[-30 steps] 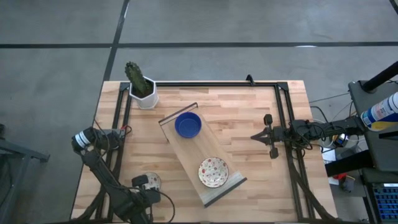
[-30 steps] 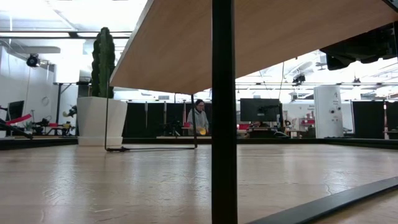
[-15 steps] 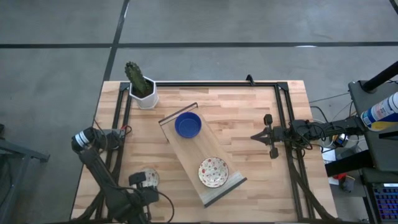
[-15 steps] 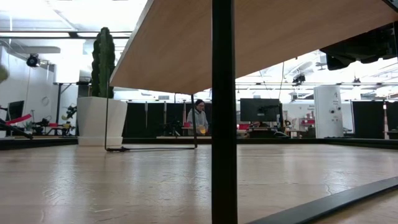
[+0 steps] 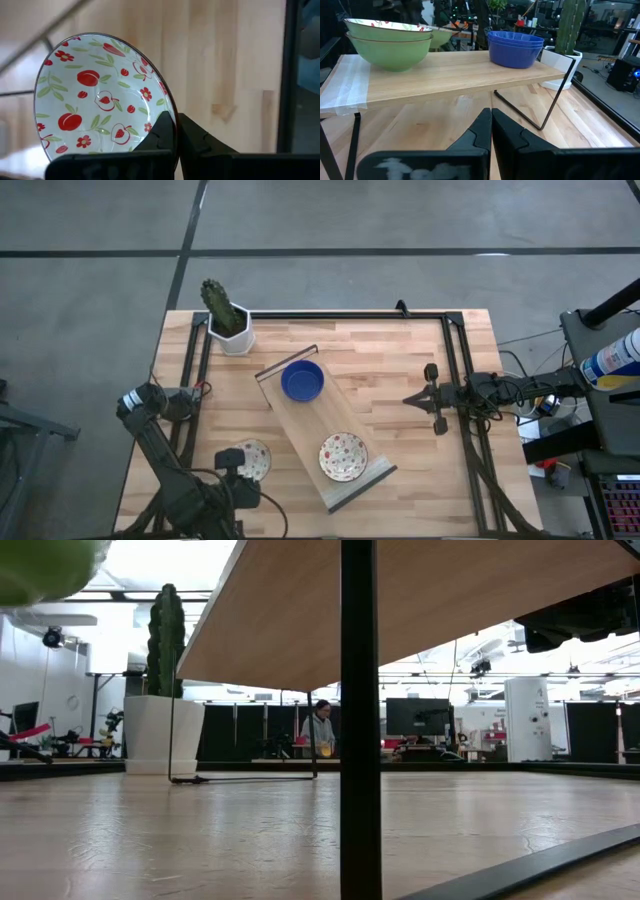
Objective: Pick & Place Mini bowls
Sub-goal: Stack the white patterned bowl on the white patterned bowl on the shelf
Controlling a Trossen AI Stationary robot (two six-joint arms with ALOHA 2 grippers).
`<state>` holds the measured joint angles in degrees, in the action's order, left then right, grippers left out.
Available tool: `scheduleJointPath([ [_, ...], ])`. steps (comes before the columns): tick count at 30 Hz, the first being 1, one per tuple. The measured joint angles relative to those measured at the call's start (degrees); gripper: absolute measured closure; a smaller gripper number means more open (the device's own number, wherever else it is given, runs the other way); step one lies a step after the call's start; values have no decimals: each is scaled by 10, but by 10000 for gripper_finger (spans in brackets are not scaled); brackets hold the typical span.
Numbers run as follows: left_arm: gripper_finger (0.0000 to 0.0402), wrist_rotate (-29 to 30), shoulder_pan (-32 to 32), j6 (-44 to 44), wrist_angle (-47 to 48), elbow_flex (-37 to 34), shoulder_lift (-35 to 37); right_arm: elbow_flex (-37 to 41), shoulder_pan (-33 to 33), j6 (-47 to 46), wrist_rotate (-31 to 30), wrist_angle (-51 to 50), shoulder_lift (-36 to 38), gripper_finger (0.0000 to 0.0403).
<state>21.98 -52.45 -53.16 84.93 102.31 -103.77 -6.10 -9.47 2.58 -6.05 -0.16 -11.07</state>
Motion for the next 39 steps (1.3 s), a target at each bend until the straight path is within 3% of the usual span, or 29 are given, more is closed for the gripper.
scheduleJointPath([
  [13, 401, 30, 29, 196, 18, 74, 0, 0, 0, 0, 0, 0, 0, 394],
  [22, 401, 107, 40, 344, 17, 128, 1, 0, 0, 0, 0, 0, 0, 394],
  [26, 401, 172, 50, 397, 7, 146, 1, 0, 0, 0, 0, 0, 0, 394],
  [39, 401, 222, 109, 706, -187, 154, 1, 0, 0, 0, 0, 0, 0, 394],
])
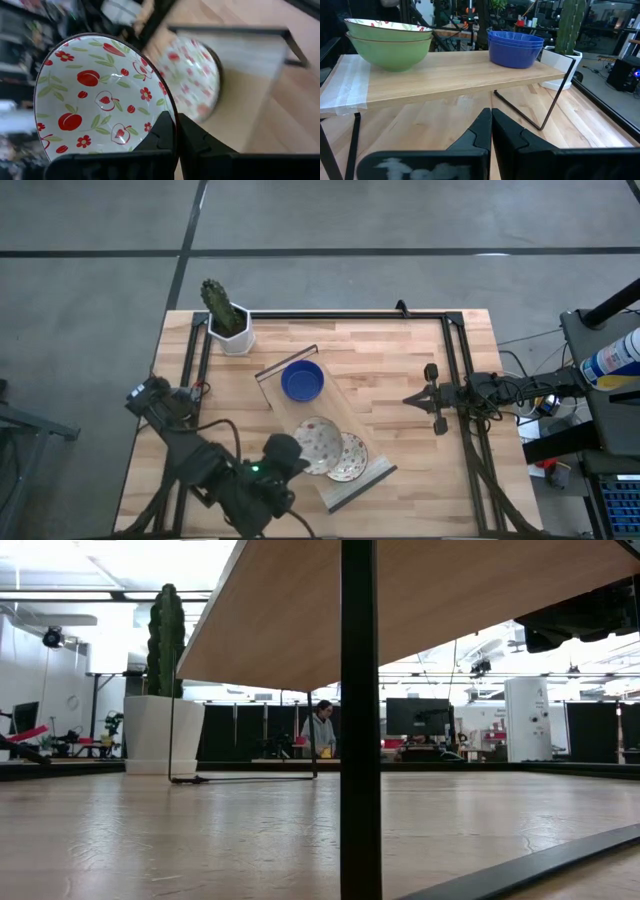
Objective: Pick & Place Mini bowls
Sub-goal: Stack the white patterned bowl on the white patterned bowl on the shelf
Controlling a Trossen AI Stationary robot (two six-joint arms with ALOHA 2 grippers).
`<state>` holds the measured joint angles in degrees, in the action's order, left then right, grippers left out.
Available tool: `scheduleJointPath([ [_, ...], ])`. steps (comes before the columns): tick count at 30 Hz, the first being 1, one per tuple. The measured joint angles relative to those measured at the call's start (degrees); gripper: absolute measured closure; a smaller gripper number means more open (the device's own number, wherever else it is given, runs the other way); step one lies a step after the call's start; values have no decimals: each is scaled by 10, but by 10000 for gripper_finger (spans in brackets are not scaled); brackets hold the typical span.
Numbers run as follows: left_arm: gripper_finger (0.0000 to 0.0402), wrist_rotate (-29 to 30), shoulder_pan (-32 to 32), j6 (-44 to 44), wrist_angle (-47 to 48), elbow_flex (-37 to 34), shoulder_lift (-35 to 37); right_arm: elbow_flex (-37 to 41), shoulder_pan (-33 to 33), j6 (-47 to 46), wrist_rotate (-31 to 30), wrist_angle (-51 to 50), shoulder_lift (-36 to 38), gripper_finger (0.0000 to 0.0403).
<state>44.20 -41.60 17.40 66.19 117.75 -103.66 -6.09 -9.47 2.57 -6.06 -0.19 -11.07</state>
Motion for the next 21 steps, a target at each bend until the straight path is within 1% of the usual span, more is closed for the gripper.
scheduleJointPath([
  [5, 401, 8, 21, 115, -112, 0, 0, 0, 0, 0, 0, 0, 0, 394],
  [8, 401, 2, 35, 146, -132, 0, 0, 0, 0, 0, 0, 0, 0, 394],
  [13, 401, -29, 58, 158, -129, 0, -1, 0, 0, 0, 0, 0, 0, 394],
  [17, 401, -23, 71, 157, -142, 0, -6, 0, 0, 0, 0, 0, 0, 394],
  [19, 401, -41, 76, 156, -139, 0, -9, 0, 0, 0, 0, 0, 0, 394],
  [21, 401, -73, 78, 149, -122, 0, -12, 0, 0, 0, 0, 0, 0, 394],
])
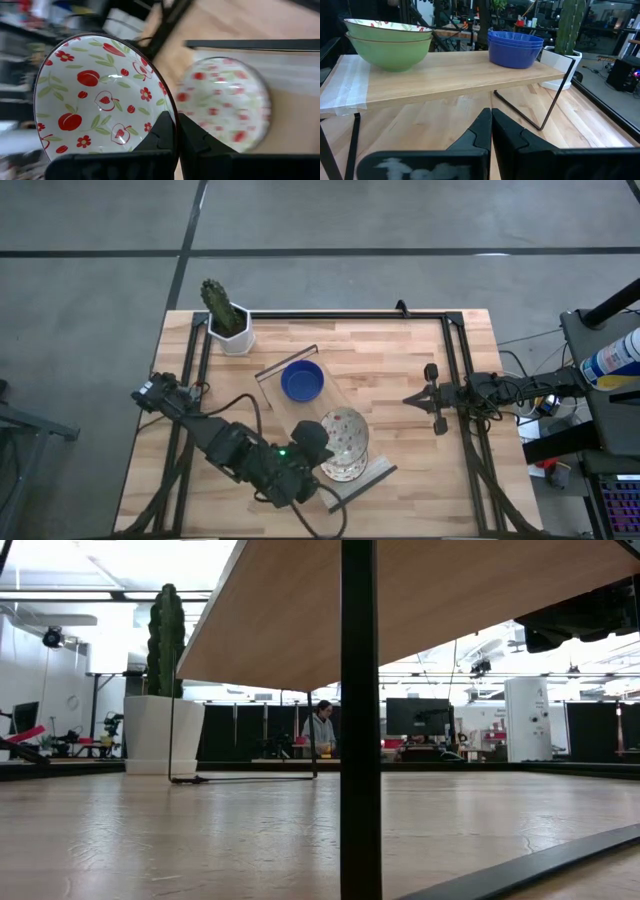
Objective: Pick & Place Mini bowls
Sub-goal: Stack the white patterned bowl on the white patterned bowl on the shelf
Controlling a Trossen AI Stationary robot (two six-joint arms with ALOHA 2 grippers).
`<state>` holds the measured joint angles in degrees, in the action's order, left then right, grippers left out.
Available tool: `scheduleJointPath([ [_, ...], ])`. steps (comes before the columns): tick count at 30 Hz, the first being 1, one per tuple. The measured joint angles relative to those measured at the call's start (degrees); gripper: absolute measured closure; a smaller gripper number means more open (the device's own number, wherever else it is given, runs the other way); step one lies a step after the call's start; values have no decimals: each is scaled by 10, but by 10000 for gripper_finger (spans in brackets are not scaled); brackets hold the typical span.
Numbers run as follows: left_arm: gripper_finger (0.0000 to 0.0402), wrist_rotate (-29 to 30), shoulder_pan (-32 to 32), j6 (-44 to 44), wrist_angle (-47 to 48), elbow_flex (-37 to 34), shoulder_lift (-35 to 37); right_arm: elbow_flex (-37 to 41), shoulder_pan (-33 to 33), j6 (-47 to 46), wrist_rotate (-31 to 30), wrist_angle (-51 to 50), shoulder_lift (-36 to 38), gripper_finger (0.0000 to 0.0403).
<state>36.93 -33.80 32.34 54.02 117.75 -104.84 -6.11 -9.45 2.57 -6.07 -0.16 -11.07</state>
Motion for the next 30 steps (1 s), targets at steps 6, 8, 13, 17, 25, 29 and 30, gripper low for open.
scheduleJointPath([
  [6, 401, -51, -1, -21, 42, 0, -16, 0, 0, 0, 0, 0, 0, 394],
  [8, 401, -88, 2, -36, 47, 0, -21, 0, 0, 0, 0, 0, 0, 394],
  [13, 401, -134, 5, -46, 61, -1, -31, 0, 0, 0, 0, 0, 0, 394],
  [17, 401, -162, 13, -55, 74, -3, -30, 0, 0, 0, 0, 0, 0, 394],
  [25, 401, -169, 24, -55, 70, -9, -30, 0, 0, 0, 0, 0, 0, 394],
  [29, 401, -202, 36, -55, 72, -19, -30, 0, 0, 0, 0, 0, 0, 394],
  [30, 401, -210, 39, -55, 72, -21, -30, 0, 0, 0, 0, 0, 0, 394],
])
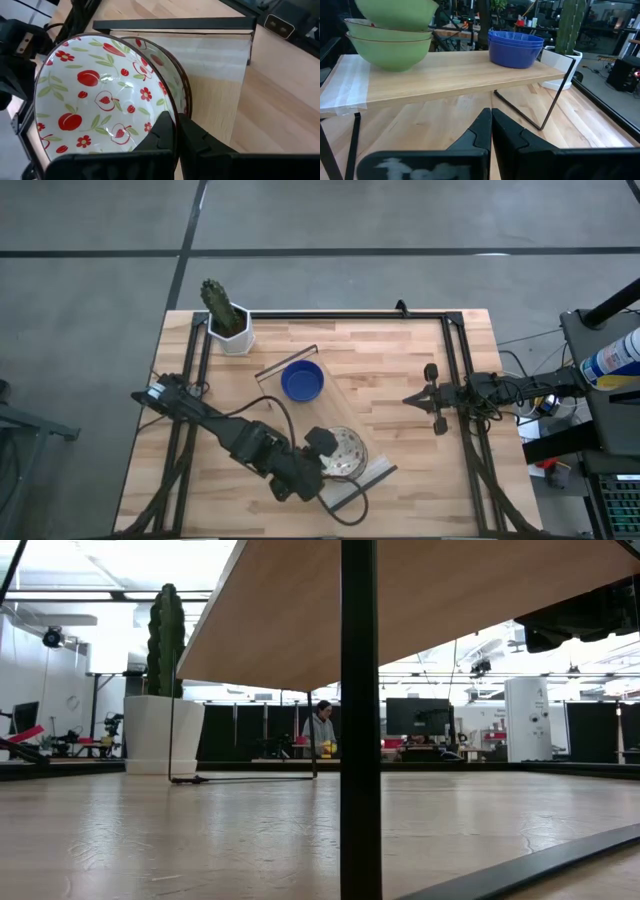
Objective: Pick & Place Mini bowls
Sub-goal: Stack the white patterned bowl on the white patterned bowl on the shelf
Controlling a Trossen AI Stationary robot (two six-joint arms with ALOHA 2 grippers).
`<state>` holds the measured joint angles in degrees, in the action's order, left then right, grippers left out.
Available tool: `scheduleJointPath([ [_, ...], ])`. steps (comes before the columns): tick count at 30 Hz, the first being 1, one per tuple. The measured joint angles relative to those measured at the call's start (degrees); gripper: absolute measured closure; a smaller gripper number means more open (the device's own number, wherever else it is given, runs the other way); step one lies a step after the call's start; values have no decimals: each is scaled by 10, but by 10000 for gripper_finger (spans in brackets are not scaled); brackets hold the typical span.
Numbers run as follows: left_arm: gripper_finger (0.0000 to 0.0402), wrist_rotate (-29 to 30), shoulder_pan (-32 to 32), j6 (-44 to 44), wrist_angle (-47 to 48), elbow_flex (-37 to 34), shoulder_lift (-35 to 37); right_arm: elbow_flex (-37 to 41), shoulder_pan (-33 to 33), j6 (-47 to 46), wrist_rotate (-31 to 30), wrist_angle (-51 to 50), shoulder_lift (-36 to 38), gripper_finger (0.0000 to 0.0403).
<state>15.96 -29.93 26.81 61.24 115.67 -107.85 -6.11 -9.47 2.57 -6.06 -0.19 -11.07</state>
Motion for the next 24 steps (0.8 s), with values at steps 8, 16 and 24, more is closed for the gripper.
scheduleJointPath([
  [8, 401, -13, 5, 1, -8, -10, 0, 0, 0, 0, 0, 0, 0, 394],
  [16, 387, -15, 5, 7, -8, -16, 0, 0, 0, 0, 0, 0, 0, 394],
  [24, 378, -16, 6, 15, -20, -16, 0, 0, 0, 0, 0, 0, 0, 394],
])
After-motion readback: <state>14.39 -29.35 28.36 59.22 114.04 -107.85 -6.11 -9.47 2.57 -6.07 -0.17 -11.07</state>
